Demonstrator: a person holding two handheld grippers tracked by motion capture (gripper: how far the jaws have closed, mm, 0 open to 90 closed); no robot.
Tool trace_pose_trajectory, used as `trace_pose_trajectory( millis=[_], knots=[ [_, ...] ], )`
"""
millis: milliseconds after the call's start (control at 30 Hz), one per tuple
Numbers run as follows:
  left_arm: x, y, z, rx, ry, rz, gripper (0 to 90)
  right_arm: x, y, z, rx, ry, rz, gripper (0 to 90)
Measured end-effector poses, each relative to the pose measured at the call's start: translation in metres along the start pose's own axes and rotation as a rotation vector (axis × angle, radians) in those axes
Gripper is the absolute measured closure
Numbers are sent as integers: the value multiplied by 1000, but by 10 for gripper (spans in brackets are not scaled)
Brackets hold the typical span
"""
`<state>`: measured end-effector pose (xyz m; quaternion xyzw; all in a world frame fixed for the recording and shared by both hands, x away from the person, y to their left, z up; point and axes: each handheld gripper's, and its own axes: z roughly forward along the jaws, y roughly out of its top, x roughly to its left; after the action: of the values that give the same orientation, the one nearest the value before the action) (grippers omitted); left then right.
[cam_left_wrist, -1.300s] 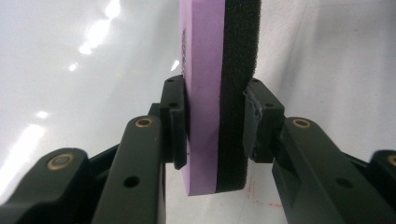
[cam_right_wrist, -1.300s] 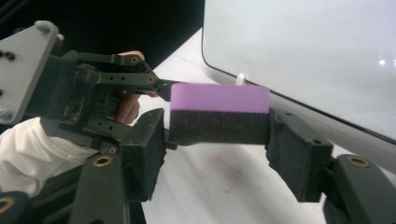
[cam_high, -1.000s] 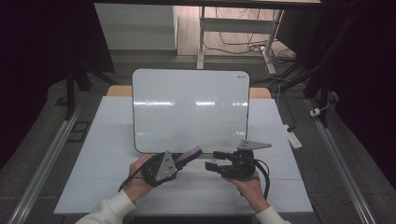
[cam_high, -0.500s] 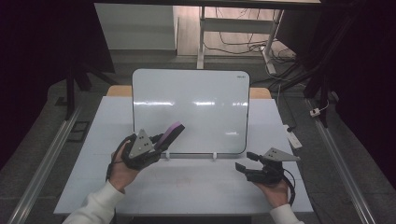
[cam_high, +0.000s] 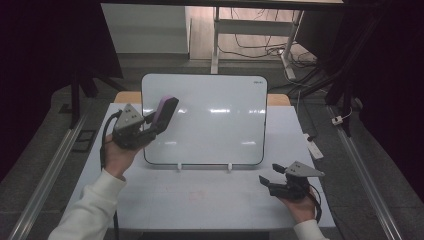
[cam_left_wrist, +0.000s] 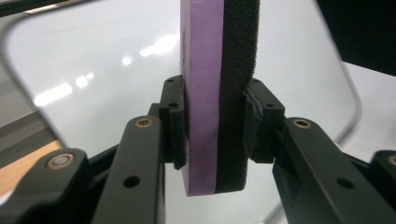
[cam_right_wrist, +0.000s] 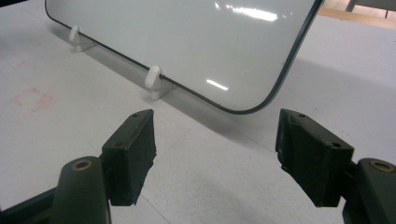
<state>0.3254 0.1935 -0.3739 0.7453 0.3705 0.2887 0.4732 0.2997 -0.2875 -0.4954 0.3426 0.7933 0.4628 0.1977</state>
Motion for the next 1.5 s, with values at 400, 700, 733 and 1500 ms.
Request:
trace_pose_trajectory(
  millis=[400, 700, 733, 1500],
  knots=[
    [36, 9, 26, 105, 181, -44, 639, 1, -3, 4, 17, 6, -7, 278],
    [42, 7, 41, 145, 237, -55, 636, 1, -3, 5, 20, 10, -8, 278],
    [42, 8, 43, 148, 242, -52, 635, 1, -3, 5, 20, 11, -9, 277],
    [28, -16, 8, 77, 91, -12, 319, -1, -4, 3, 14, 15, -7, 275]
  ],
)
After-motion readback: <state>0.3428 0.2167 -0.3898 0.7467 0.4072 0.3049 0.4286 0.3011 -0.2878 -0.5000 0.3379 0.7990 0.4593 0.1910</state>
